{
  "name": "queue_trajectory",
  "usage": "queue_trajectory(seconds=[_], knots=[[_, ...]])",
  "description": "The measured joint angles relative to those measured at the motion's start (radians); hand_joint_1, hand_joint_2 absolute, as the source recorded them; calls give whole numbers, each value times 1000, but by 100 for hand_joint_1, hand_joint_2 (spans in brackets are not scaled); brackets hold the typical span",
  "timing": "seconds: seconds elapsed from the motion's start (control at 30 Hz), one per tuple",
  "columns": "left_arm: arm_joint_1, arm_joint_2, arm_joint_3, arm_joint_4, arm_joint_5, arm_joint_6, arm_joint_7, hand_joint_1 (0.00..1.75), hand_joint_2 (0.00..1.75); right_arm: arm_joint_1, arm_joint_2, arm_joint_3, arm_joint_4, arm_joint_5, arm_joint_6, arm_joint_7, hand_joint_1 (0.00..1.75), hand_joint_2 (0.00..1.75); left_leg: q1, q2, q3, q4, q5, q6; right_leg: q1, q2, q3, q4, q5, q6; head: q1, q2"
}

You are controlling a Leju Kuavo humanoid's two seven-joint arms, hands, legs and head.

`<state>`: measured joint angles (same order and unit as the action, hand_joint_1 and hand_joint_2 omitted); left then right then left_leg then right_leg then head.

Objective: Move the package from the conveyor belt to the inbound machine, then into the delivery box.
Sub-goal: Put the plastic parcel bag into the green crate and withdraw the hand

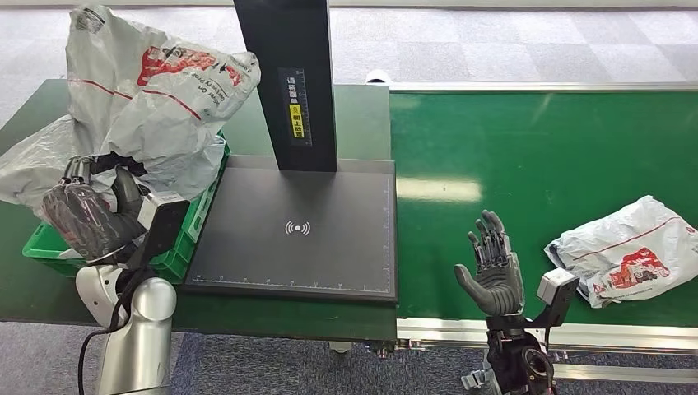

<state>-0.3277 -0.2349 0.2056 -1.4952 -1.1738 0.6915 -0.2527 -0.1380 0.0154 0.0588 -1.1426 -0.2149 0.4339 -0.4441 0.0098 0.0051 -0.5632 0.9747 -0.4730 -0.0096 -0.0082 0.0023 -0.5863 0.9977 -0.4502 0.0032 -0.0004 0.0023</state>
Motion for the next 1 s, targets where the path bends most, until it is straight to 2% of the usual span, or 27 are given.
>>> queue_trajectory(seconds=[0.23,0.43,0.73,0.83,0.93,1.0], knots=[[-83,69,70,176,13,0,104,175,175,8,8,-6,-13,10,2,6,0,175,0,0,-1,0,0,0,0,0,0,0,0,0,0,0],[-146,116,160,267,56,1,93,175,175,27,10,-9,-30,15,4,9,0,175,0,0,-1,0,0,0,0,0,-1,0,0,0,0,0],[-188,148,186,355,61,-13,107,175,175,40,13,-16,-48,17,4,10,0,175,0,0,-1,0,0,0,0,0,-1,0,0,0,0,0],[-199,158,169,387,32,-100,179,175,175,40,15,-19,-52,19,8,15,0,175,0,0,-1,0,0,0,0,0,-1,0,0,0,0,0],[-219,176,127,436,-45,-252,270,175,175,40,16,-26,-52,24,19,18,0,175,0,-1,-1,0,0,0,0,-1,0,0,0,0,0,0],[-236,188,99,478,-70,-353,290,175,175,39,18,-31,-52,29,28,20,0,175,0,-1,0,0,0,0,0,-1,0,0,0,0,0,0]])
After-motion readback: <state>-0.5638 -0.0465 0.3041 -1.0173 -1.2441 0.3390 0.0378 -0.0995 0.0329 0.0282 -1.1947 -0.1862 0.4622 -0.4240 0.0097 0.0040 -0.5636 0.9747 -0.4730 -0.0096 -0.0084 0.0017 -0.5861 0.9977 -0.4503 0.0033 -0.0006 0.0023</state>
